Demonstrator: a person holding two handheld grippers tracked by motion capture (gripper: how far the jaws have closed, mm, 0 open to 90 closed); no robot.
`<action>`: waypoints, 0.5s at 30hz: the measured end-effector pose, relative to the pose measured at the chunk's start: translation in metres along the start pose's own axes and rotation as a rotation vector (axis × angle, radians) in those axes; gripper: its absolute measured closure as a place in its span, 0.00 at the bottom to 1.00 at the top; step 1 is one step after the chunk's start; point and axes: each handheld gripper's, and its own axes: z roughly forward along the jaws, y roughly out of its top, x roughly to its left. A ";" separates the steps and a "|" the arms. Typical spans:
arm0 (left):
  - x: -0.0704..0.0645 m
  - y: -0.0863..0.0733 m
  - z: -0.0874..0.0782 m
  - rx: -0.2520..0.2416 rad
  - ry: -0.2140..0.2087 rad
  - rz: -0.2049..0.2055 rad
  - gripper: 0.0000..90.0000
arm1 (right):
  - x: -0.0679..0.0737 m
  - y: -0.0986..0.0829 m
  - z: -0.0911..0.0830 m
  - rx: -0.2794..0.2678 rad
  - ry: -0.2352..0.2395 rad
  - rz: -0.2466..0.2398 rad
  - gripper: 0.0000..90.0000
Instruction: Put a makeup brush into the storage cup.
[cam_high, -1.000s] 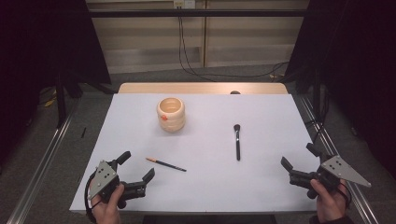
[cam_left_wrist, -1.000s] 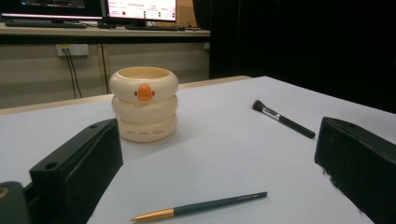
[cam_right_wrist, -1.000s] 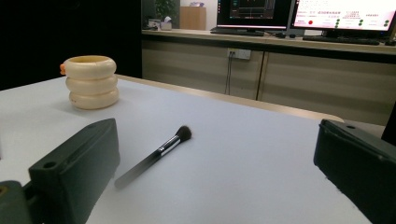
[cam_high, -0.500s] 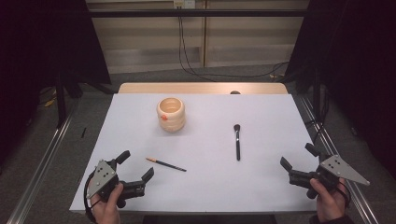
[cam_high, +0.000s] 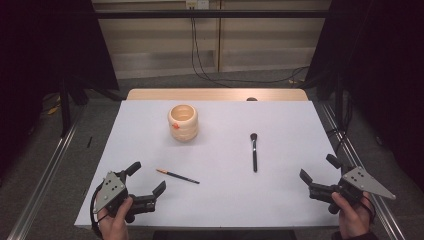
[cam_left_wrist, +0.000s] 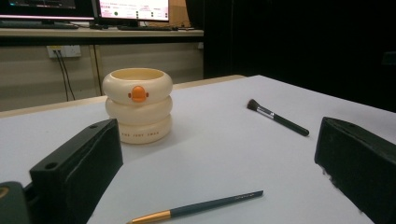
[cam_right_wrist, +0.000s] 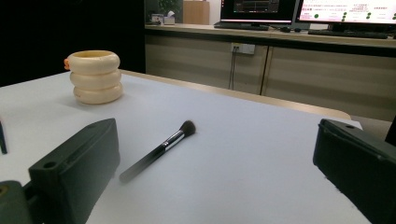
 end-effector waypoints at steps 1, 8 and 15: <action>-0.001 0.001 0.000 0.004 -0.014 0.006 0.01 | 0.000 0.000 0.000 0.002 0.004 -0.003 0.00; -0.005 0.009 0.003 0.003 -0.027 0.028 0.01 | 0.001 0.000 0.001 0.008 0.018 0.007 0.00; 0.000 0.015 0.008 -0.002 -0.013 0.029 0.01 | 0.001 0.000 0.002 0.013 0.024 0.005 0.00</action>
